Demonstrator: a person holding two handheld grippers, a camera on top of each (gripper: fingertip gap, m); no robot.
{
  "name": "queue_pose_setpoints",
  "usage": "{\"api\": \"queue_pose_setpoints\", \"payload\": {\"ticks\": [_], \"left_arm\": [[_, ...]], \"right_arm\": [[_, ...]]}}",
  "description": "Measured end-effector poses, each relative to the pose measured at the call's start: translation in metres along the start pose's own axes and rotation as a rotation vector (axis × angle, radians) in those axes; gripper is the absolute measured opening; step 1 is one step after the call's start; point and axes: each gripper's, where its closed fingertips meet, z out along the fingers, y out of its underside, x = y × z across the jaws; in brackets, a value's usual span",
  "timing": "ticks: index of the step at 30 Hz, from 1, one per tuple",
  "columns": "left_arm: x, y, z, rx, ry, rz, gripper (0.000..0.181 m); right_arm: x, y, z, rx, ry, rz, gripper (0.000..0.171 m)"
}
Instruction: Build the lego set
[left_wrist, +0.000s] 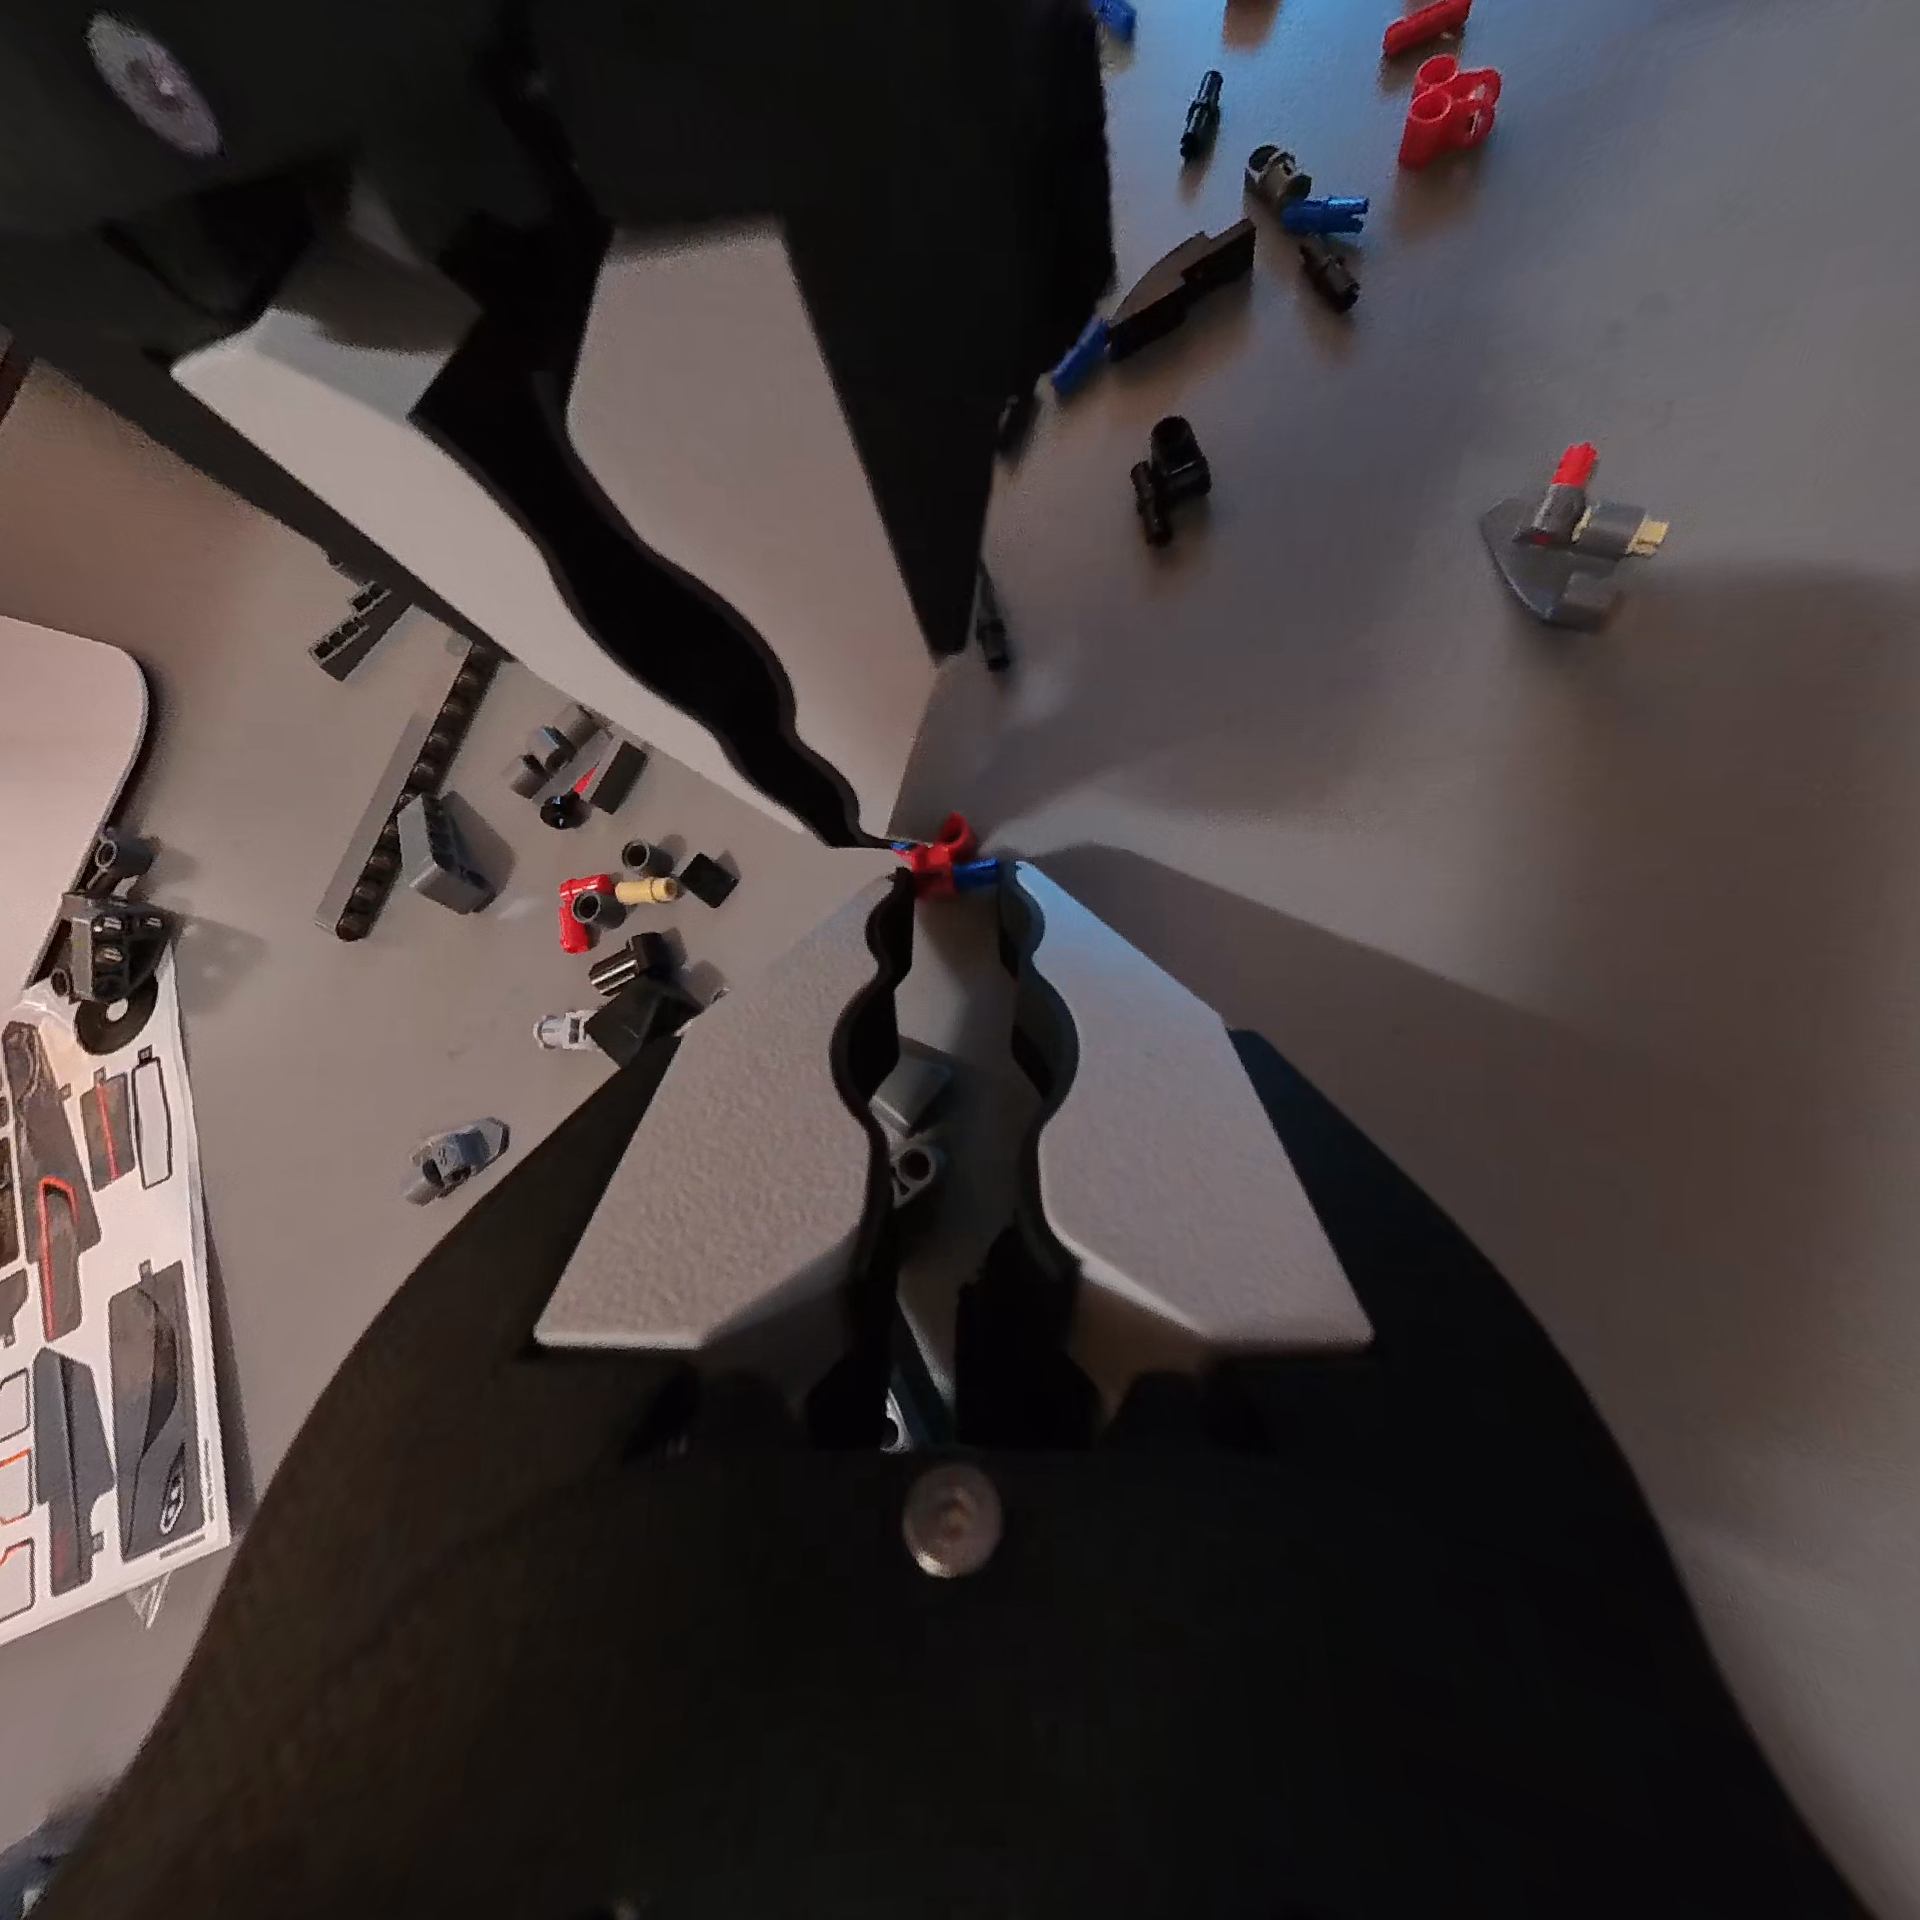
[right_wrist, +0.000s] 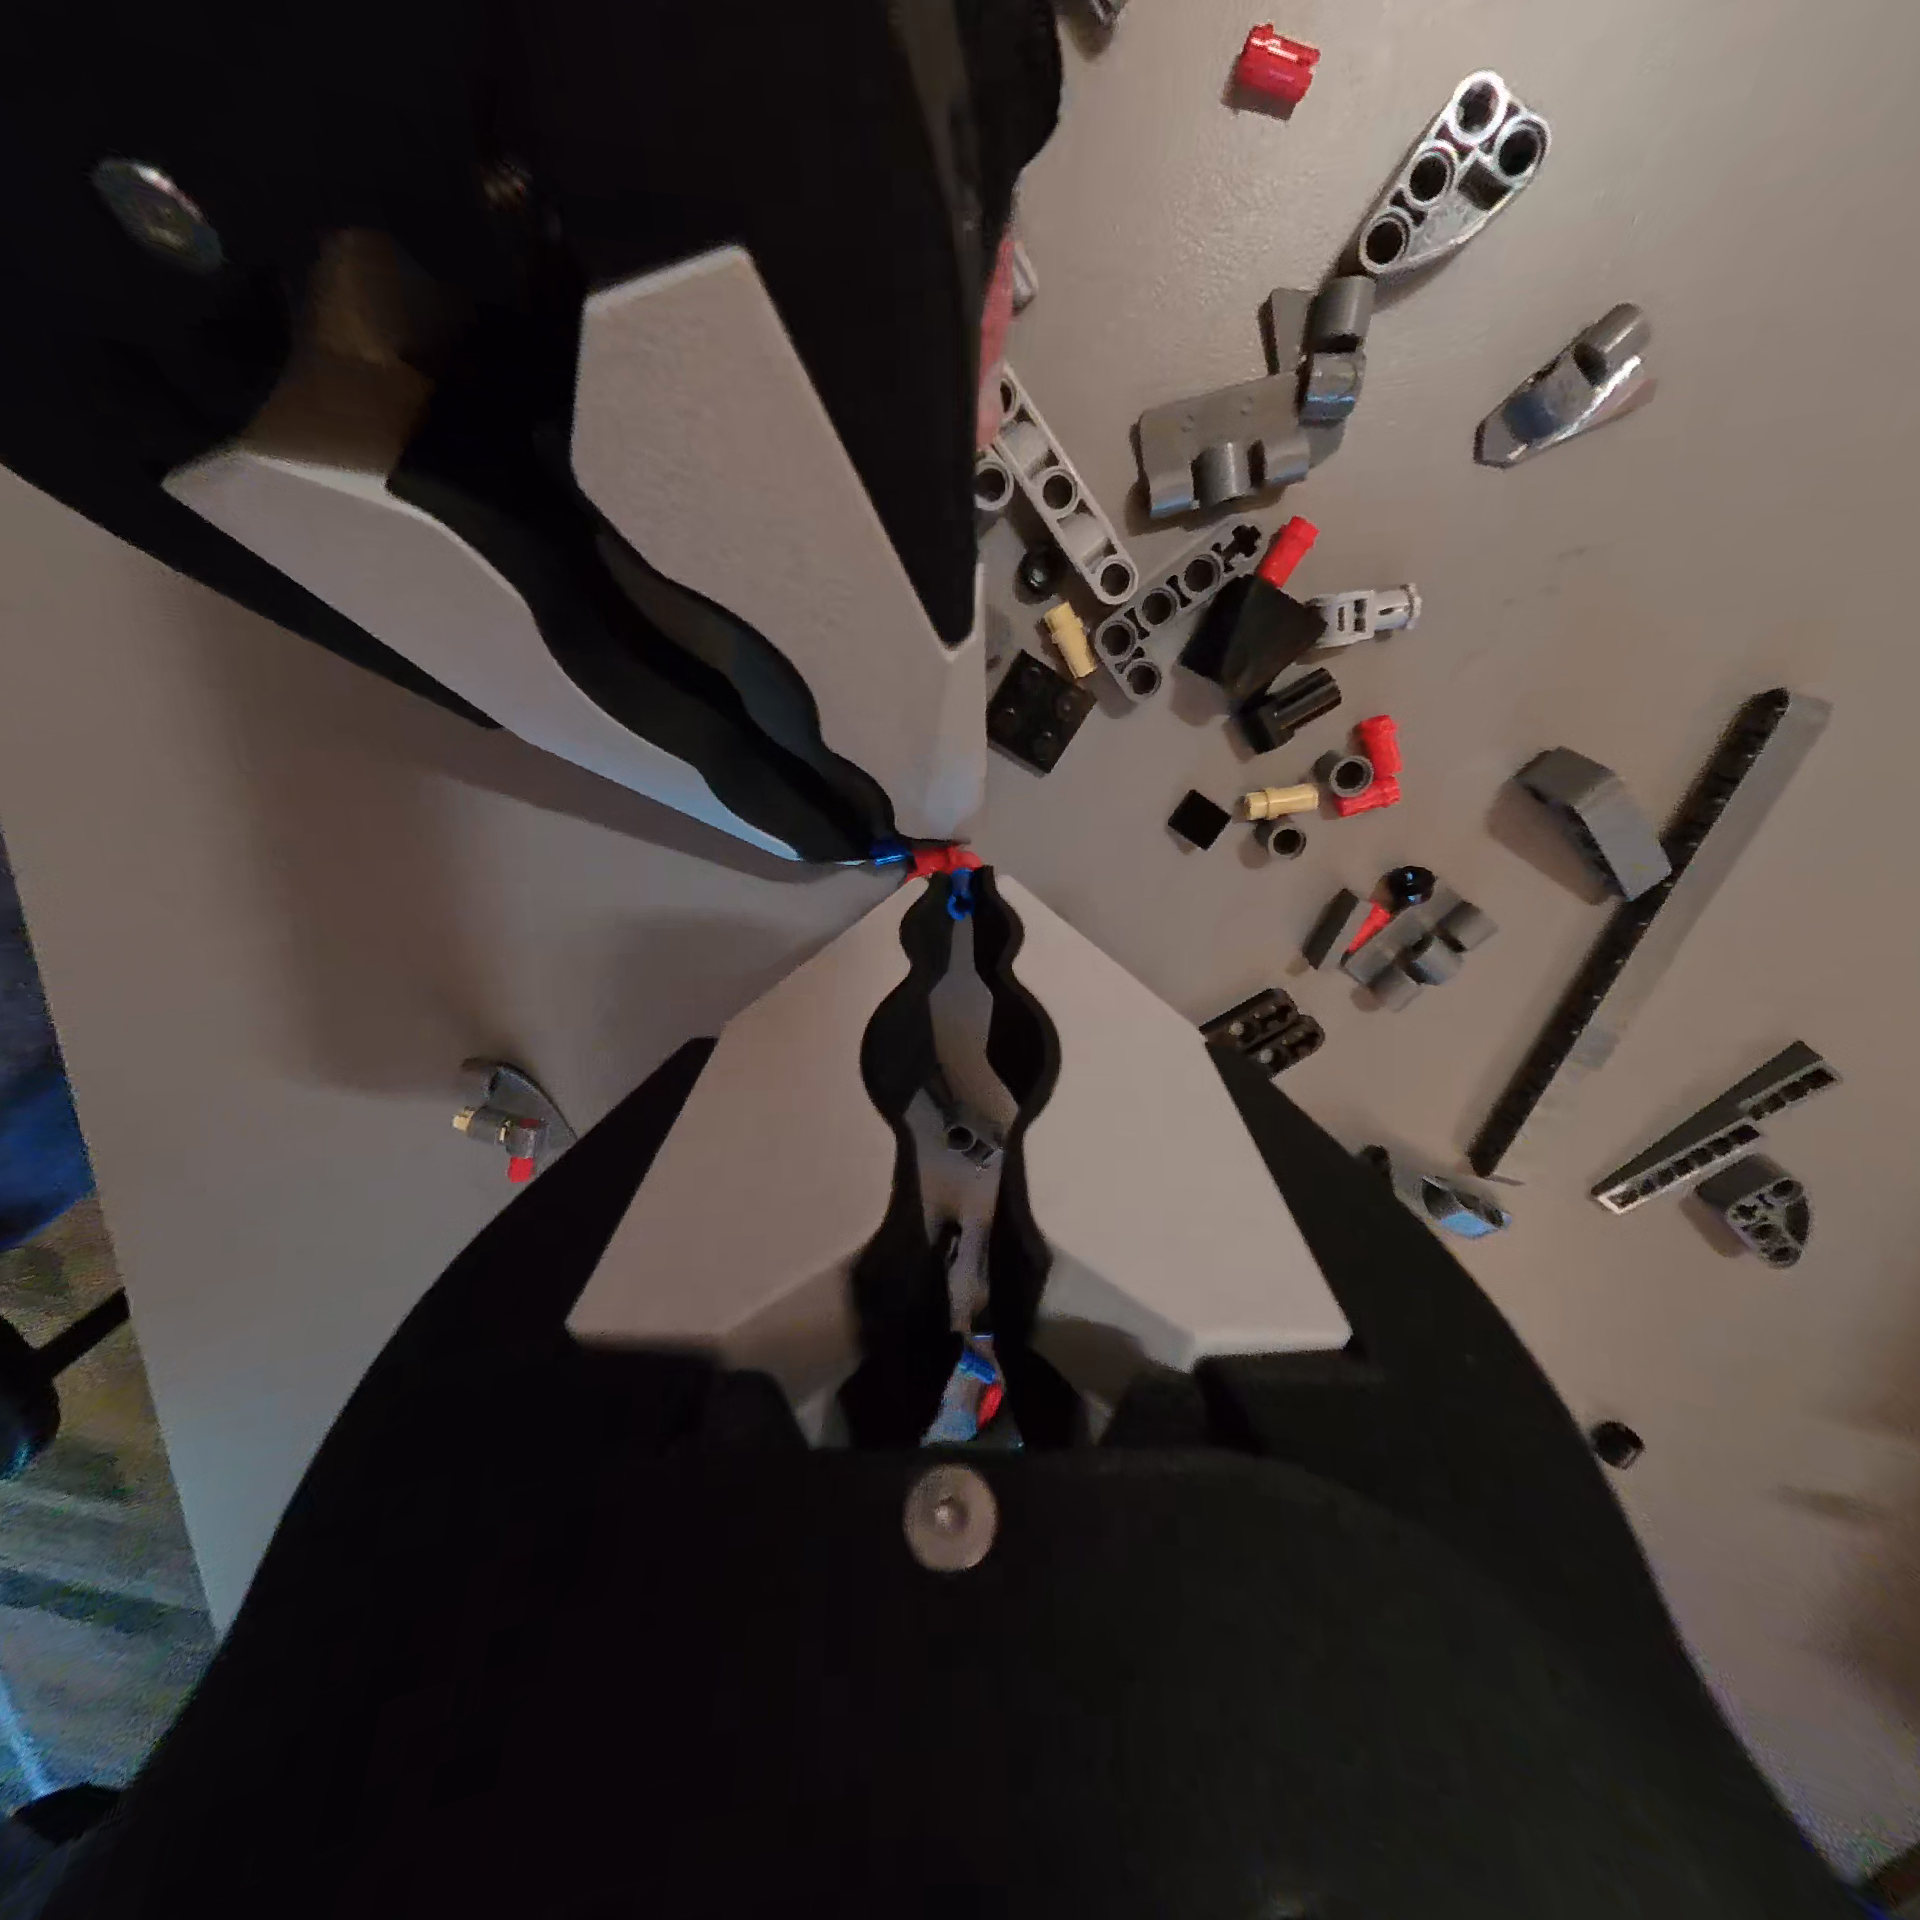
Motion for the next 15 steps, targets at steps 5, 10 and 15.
{"api": "queue_pose_setpoints", "payload": {"ticks": [5, 10, 15], "left_arm": [[-0.001, 0.001, 0.000, -0.006, -0.003, -0.007, 0.014], [-0.001, 0.000, 0.000, -0.004, 0.005, -0.011, 0.013], [-0.002, -0.001, 0.001, -0.005, 0.009, -0.015, 0.013]], "right_arm": [[0.000, -0.004, -0.005, 0.092, -0.087, 0.087, 0.011], [0.004, -0.006, -0.026, 0.186, -0.098, 0.098, 0.009], [0.003, -0.007, -0.021, 0.179, -0.053, 0.050, 0.000]]}}
